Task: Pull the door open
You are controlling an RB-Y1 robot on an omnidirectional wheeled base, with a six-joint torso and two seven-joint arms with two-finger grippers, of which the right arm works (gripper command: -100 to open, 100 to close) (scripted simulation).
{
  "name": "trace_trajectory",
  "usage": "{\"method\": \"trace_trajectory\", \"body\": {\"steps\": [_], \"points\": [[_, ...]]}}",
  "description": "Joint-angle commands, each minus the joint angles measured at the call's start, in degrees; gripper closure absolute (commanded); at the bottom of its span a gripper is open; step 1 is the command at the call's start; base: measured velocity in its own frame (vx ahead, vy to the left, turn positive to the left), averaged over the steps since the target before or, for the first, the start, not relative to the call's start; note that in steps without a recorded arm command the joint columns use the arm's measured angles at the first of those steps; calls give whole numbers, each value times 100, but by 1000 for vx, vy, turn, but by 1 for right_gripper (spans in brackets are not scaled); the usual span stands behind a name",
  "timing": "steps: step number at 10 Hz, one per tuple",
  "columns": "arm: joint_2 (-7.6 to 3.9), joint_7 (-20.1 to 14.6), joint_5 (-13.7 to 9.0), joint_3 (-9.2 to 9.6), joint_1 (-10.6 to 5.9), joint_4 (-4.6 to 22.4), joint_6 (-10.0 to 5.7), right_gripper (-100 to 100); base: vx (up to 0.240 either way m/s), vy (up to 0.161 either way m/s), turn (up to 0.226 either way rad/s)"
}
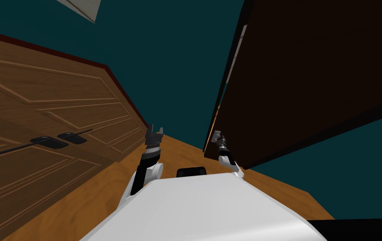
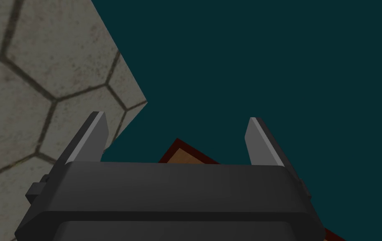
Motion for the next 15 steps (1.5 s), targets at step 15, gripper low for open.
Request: {"method": "trace_trajectory", "body": {"steps": [15], "points": [[386, -2312, -1779, 423, 405, -599, -5, -100, -64, -17, 48]]}}
